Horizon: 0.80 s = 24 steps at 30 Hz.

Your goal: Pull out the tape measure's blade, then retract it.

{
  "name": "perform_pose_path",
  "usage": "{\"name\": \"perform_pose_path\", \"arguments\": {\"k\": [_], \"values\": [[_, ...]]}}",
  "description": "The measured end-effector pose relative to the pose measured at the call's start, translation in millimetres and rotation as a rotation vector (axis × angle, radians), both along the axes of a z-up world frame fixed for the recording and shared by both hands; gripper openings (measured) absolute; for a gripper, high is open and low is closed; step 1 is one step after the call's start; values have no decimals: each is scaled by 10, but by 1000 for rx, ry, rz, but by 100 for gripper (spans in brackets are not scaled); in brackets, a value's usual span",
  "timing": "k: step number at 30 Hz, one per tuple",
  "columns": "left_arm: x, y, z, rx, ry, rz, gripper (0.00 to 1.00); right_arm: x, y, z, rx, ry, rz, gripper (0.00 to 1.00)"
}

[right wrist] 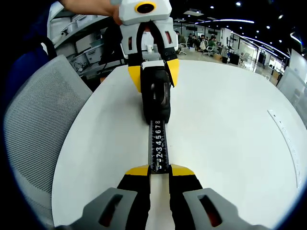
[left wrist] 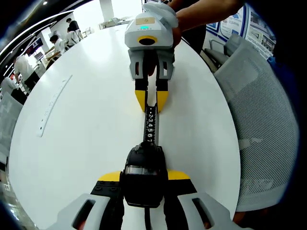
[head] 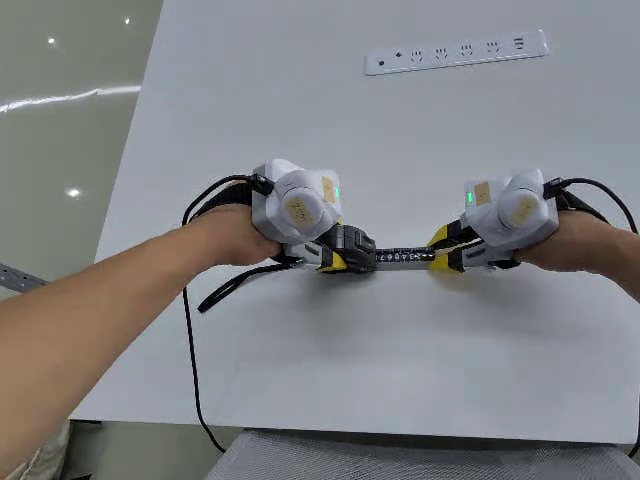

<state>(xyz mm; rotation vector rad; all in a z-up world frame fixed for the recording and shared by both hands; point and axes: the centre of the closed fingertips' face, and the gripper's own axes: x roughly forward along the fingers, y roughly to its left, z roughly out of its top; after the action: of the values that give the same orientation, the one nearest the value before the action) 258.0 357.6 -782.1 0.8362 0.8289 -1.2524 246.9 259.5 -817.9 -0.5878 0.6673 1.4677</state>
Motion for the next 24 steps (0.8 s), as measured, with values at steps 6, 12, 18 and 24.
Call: {"name": "perform_pose_path", "arguments": {"k": [6, 12, 18, 24], "values": [[-11, -10, 11, 0, 2, 0, 27, 0, -49, 5, -2, 1, -2, 10], [-28, -26, 29, 0, 5, -3, 27, 1, -133, 5, -8, 3, -9, 10], [-37, -34, 40, 2, 5, -5, 27, 5, -236, 8, -16, 5, -13, 9], [-32, -36, 31, 4, 5, -6, 27, 11, -372, 2, -29, 4, -20, 9]]}}
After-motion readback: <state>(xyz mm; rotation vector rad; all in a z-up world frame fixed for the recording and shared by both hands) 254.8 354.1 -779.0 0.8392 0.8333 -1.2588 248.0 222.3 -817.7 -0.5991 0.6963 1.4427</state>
